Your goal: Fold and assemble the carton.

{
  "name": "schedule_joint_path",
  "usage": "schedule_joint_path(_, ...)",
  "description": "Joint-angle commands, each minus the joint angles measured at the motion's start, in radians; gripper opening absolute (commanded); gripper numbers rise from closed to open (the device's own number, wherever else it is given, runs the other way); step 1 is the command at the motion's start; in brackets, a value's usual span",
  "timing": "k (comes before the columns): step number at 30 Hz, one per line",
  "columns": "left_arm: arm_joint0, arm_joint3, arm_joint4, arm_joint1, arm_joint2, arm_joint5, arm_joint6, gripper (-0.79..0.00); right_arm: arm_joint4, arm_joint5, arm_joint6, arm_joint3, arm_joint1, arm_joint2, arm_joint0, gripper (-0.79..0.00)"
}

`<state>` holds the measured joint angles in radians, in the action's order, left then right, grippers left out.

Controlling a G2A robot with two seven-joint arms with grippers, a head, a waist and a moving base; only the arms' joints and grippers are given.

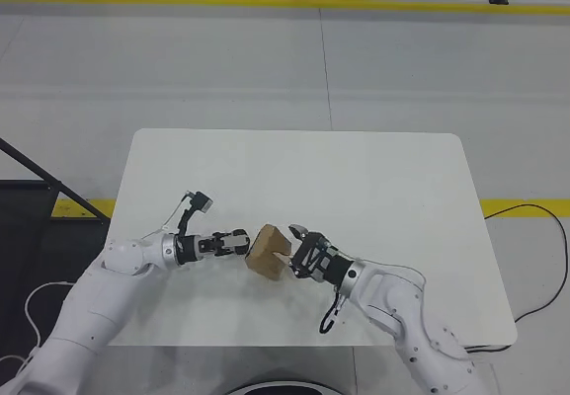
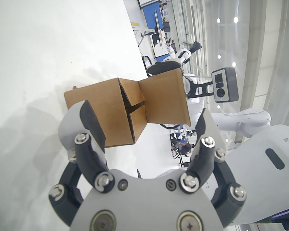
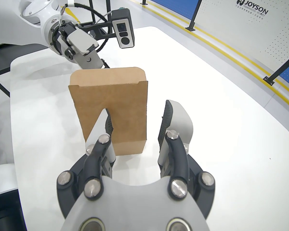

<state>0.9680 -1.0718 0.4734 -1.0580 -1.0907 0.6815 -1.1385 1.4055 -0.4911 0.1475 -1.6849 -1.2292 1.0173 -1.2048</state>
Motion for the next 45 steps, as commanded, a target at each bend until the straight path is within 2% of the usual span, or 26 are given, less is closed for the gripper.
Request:
schedule_joint_path(1,-0.004,0.004,0.001,-0.003,0.008,0.003,0.003,0.000,0.013,0.010,-0.008,-0.013,0.000,-0.006,-0.011,-0.305)
schedule_joint_path(6,-0.011,0.013,0.002,-0.008,0.022,0.006,0.006,0.000,0.050,0.059,-0.039,-0.052,0.002,-0.015,-0.062,-0.280)
schedule_joint_path(11,-0.014,0.020,0.005,-0.012,0.031,0.011,0.012,0.000,0.043,0.193,-0.057,-0.098,-0.003,-0.021,-0.139,-0.332)
schedule_joint_path(13,-0.015,0.022,0.007,-0.013,0.032,0.015,0.015,0.000,0.049,0.283,-0.093,-0.119,-0.006,-0.024,-0.181,-0.274)
schedule_joint_path(16,-0.015,0.024,0.009,-0.015,0.034,0.019,0.019,0.000,0.093,0.346,-0.147,-0.140,-0.005,-0.031,-0.234,-0.249)
schedule_joint_path(20,-0.015,0.023,0.011,-0.015,0.033,0.020,0.020,0.000,0.190,0.375,-0.175,-0.160,0.001,-0.040,-0.288,-0.169)
schedule_joint_path(21,-0.015,0.022,0.010,-0.015,0.033,0.021,0.021,0.000,0.226,0.376,-0.174,-0.162,0.003,-0.043,-0.297,-0.132)
schedule_joint_path(23,-0.015,0.021,0.011,-0.015,0.033,0.021,0.021,0.000,0.263,0.408,-0.152,-0.166,0.004,-0.048,-0.318,-0.108)
schedule_joint_path(29,-0.016,0.015,0.007,-0.017,0.037,0.022,0.022,0.000,0.255,0.481,-0.111,-0.136,-0.013,-0.091,-0.305,-0.111)
schedule_joint_path(35,-0.017,0.015,0.003,-0.019,0.040,0.025,0.025,0.000,0.207,0.474,-0.092,-0.059,-0.036,-0.142,-0.236,-0.132)
schedule_joint_path(39,-0.016,0.017,0.002,-0.019,0.040,0.025,0.025,0.000,0.222,0.523,-0.103,-0.037,-0.047,-0.169,-0.234,-0.111)
schedule_joint_path(45,-0.018,0.011,-0.001,-0.021,0.042,0.021,0.021,0.000,0.261,0.665,-0.094,-0.030,-0.063,-0.192,-0.252,-0.065)
